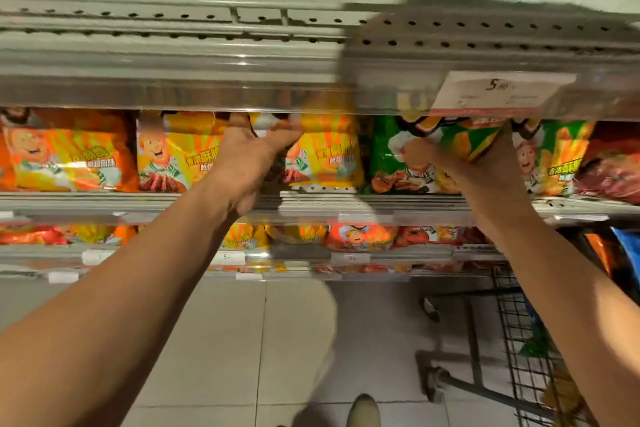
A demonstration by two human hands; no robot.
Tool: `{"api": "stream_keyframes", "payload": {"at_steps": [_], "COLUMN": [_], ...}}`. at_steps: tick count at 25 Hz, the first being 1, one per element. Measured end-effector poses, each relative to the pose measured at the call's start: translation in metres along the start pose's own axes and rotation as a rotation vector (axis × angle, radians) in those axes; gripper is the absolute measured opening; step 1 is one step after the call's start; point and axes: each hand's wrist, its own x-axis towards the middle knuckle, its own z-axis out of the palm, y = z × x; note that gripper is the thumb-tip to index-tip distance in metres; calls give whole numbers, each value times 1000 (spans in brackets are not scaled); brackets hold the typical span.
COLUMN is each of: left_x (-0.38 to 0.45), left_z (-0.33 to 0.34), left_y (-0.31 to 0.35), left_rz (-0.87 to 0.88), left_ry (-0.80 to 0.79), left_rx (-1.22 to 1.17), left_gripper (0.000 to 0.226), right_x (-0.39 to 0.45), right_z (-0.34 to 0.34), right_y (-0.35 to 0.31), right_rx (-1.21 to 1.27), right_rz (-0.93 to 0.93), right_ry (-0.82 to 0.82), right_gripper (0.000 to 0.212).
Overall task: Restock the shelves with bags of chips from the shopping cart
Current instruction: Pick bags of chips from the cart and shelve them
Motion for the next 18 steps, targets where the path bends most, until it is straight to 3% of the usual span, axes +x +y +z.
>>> {"api": "stream_keyframes", "payload": {"at_steps": [4, 7, 12, 13, 16, 18], "left_x": [1, 1, -6, -11, -40, -63], "left_z": [-18, -19, -8, -7, 0, 11], "left_y": [-7, -2, -6, -10, -25, -34], "left_rz": [-38, -4, 54, 96, 368, 561], "left_ry": [-115, -77, 40, 77, 234, 226], "left_rx": [228, 343, 331, 397, 691, 836], "left_gripper": [20, 16, 15, 14, 49, 62], "right_x": [-1, -5, -2, -3, -16, -30], "right_z": [0, 5, 10, 11, 10, 10], "right_y": [5, 4, 3, 4, 5, 3], "right_rx": [-66, 2, 32, -9, -161, -324], "right_rz": [40, 113, 96, 87, -68, -189], "right_ry": [-62, -117, -118, -96, 64, 189], "right_gripper": [89, 86, 74, 77, 88, 95]}}
